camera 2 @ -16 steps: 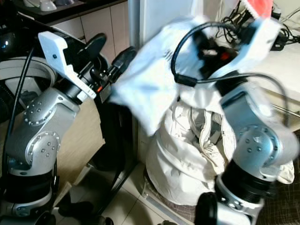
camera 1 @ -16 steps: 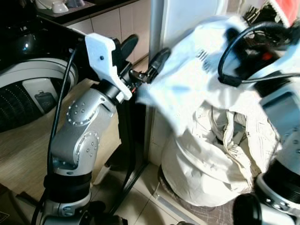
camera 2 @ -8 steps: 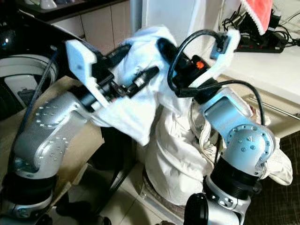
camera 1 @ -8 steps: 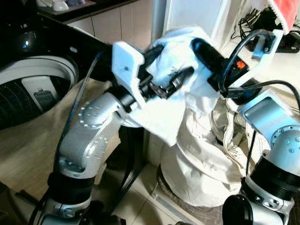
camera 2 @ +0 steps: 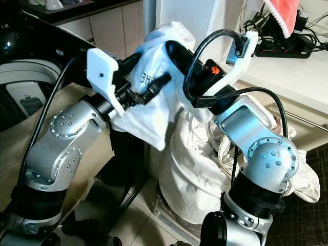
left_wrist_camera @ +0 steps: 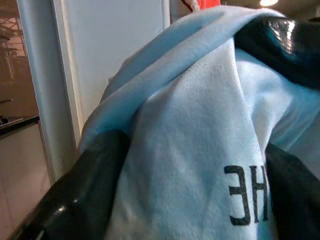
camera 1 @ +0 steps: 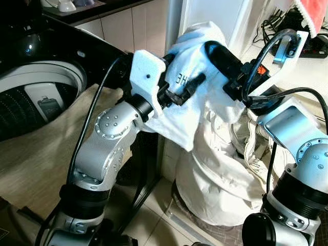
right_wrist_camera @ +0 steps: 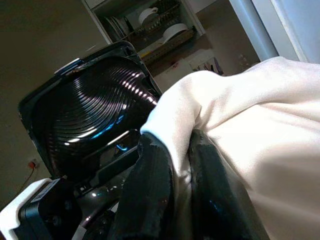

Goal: Clothes washing

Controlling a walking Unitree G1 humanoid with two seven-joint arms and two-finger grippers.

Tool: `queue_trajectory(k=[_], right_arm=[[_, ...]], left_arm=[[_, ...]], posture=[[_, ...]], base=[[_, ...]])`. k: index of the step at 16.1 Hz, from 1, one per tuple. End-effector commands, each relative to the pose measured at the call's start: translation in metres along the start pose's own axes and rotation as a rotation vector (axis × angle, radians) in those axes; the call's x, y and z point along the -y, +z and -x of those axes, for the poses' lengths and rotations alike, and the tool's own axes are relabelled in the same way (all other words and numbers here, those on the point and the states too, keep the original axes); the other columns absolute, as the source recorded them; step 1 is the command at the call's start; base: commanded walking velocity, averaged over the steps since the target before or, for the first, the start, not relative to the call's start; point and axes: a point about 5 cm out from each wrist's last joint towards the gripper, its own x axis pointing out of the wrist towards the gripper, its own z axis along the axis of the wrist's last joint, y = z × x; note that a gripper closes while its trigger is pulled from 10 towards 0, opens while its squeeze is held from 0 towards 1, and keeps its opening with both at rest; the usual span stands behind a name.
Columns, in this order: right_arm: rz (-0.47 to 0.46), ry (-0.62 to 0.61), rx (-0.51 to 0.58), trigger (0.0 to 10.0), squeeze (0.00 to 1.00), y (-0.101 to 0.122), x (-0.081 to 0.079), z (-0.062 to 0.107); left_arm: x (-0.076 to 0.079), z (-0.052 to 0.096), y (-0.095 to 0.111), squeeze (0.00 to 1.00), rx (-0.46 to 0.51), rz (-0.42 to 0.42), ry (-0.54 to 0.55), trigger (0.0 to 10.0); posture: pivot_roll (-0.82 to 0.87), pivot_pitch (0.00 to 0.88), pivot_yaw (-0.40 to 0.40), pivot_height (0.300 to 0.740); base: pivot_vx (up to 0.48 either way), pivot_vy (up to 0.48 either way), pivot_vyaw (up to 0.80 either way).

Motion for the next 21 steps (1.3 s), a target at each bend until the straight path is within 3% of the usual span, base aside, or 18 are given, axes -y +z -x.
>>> queue_trajectory(k=[1,9,19,21], right_arm=[[0.016,0.025,0.026,0.0,0.00,0.004,-0.007,0.002],[0.012,0.009,0.005,0.0,0.00,-0.001,-0.008,0.003],[0.052,-0.001,-0.008,0.1,0.00,-0.005,-0.010,0.000],[0.063,-0.007,-0.008,5.4,0.00,-0.005,-0.010,0.000]], left_arm=[[-0.005,-0.001,0.001,0.00,0.008,0.001,0.020,0.0],[0.000,0.004,0.000,0.00,0.019,0.002,-0.024,0.0],[-0.015,0.004,0.004,0.00,0.039,0.013,0.061,0.0],[-0.018,0.005,0.005,0.00,0.037,0.006,0.071,0.0]], posture=[[-0.09,0.023,-0.040,0.740],[-0.08,0.021,-0.041,0.740],[-0.08,0.017,-0.036,0.740],[-0.08,0.015,-0.034,0.740]], base=[[0.000,0.000,0.00],[0.000,0.000,0.00],[0.000,0.000,0.00],[0.000,0.000,0.00]])
